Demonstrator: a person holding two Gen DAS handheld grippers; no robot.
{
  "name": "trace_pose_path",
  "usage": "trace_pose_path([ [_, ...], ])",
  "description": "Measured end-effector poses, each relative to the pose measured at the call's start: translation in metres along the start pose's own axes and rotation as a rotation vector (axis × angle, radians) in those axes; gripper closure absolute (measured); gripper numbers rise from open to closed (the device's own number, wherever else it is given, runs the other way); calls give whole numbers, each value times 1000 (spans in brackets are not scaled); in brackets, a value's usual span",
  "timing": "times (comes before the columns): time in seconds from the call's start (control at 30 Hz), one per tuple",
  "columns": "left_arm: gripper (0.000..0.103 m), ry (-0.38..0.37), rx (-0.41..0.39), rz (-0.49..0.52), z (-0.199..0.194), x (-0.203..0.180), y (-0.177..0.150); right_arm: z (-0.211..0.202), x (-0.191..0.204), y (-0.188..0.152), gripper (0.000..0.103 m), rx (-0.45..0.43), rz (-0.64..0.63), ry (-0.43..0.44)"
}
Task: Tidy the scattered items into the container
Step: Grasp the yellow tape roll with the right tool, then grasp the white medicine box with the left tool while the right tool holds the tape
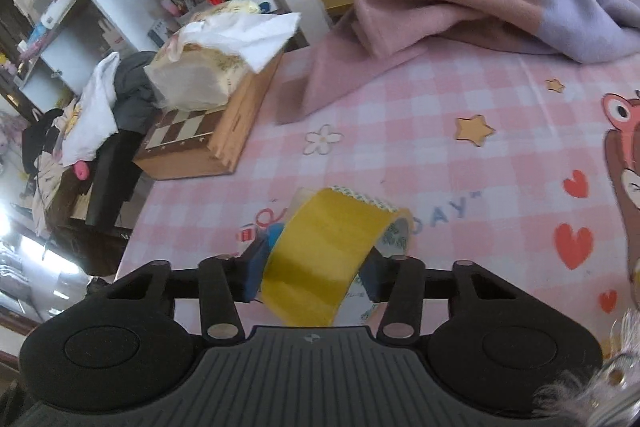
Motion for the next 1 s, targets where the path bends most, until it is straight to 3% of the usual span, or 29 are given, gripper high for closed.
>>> trace_pose_path([
  [0.2,12,-30,-34,-6,28,-4,22,-27,-28,-5,69,-15,-21,-16],
  [0.3,23,-41,-23,-16,50,-6,30,-36,-36,-12,69,-4,-25,-11],
  [0.43,47,-46,12,-37,80,-6,36,-44,-44,-22,69,15,-29,-7],
  [0.67,68,-45,61,-138,117,3,39,-48,-51,-25,69,23,-45,4],
  [0.73,87,-55,75,-169,123,6,37,-49,-53,-26,69,22,-46,-1],
  [0.77,90,-54,76,-176,124,7,36,-49,-54,-26,69,23,-44,0],
  [1.0,90,-107,39,-166,84,7,33,-60,-52,-28,70,7,-58,35],
])
Point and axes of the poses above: each gripper's, at about its wrist camera, not at the fingertips, and z roughly the way its jaws point, x to its left, y to its top, the point moved 9 cm from there along z, roughly the way its jaws point, and after that the axes turned 5 degrees about -y, right-handed, at the moved point
